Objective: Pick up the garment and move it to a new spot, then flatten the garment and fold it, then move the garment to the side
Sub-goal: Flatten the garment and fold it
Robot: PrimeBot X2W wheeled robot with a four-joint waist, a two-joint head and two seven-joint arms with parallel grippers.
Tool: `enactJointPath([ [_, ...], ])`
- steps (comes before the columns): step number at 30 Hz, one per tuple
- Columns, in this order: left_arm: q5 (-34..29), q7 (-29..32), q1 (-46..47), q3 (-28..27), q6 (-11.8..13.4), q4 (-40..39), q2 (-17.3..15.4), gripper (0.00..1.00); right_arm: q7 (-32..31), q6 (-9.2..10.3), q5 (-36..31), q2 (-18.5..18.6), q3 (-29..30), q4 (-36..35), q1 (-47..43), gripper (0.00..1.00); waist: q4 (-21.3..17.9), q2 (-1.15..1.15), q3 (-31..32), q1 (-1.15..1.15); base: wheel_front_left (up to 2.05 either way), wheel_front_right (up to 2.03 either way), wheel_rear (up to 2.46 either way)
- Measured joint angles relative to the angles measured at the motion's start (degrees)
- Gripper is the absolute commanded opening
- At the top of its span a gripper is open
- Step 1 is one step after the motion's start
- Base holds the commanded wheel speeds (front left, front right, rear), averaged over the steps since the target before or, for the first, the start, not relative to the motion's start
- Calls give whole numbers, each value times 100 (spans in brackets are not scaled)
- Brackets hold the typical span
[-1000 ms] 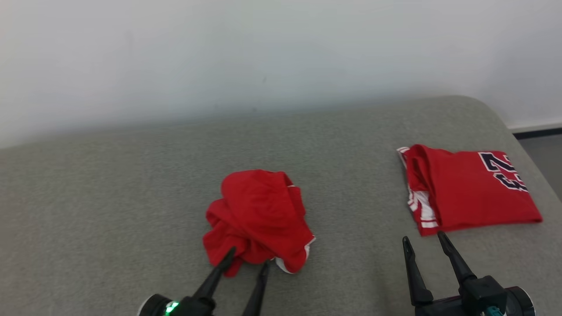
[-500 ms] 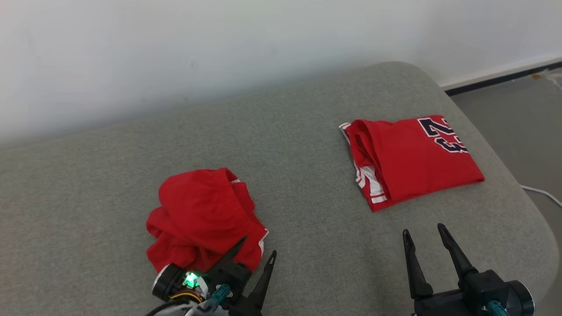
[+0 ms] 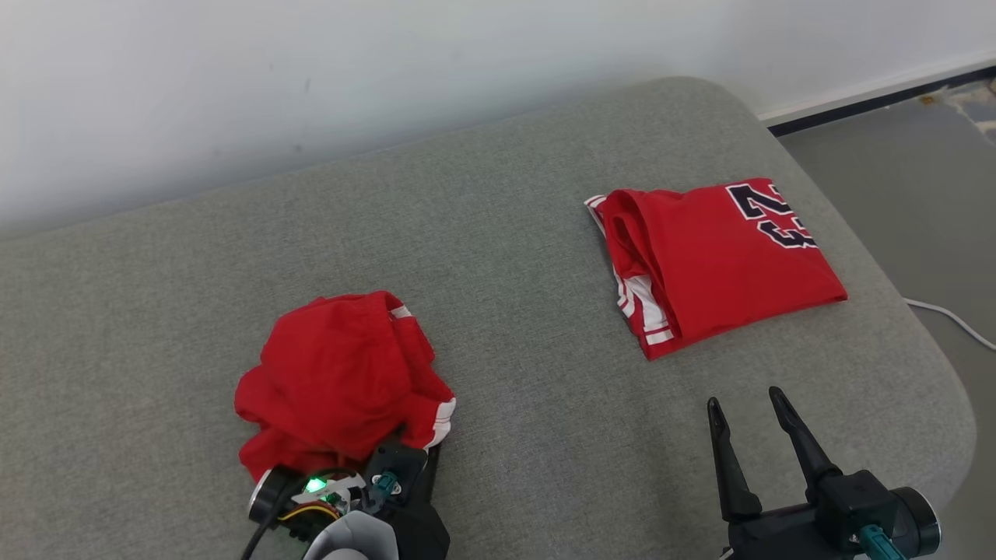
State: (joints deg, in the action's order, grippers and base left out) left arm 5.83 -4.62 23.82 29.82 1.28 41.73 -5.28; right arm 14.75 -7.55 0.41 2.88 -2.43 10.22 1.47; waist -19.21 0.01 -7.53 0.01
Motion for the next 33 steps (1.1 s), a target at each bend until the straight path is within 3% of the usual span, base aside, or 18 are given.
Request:
enactJointPath([
  [9, 482, -660, 329, -12, -290, -233, 172, 0, 15, 0, -9, 0, -24, 47, 23, 100, 206, 0, 72, -1, 0, 0, 0],
  [17, 1474, -958, 1144, 57, -480, -1789, 231, 0, 15, 0, -7, -1, -34, 83, 22, 100, 408, 0, 193, -1, 0, 0, 0],
  [22, 2312, -1026, 1566, 51, -181, -3100, 240, 0, 15, 0, 0, 0, -30, 115, 5, 100, 552, 0, 281, -1, 0, 0, 0],
  [23, 2439, -1029, 1613, 5, -78, -3290, 240, 0, 15, 0, 1, -1, -36, 120, -3, 100, 583, 0, 299, -1, 0, 0, 0],
  [24, 2514, -1042, 1635, -85, 179, -3540, 241, 0, 15, 0, 4, -1, -37, 129, -13, 100, 650, 0, 336, -1, 0, 0, 0],
  [27, 2638, -1043, 1315, -376, 494, -3688, 249, 0, 15, 0, 35, 0, -64, 129, -26, 100, 763, 0, 379, -1, 0, 0, 0],
  [28, 2638, -1043, 1315, -376, 494, -3688, 249, 0, 15, 0, 35, 0, -64, 129, -26, 100, 763, 0, 379, -1, 0, 0, 0],
  [29, 2699, -1043, 779, -662, 682, -3673, 235, 0, 15, 0, 47, -1, -71, 132, -30, 100, 847, 0, 398, -1, 0, 0, 0],
  [33, 2850, -1042, -195, -1099, 879, -3487, 140, 0, 15, 0, 49, -3, -48, 133, -37, 100, 989, 0, 414, -1, 0, 0, 0],
])
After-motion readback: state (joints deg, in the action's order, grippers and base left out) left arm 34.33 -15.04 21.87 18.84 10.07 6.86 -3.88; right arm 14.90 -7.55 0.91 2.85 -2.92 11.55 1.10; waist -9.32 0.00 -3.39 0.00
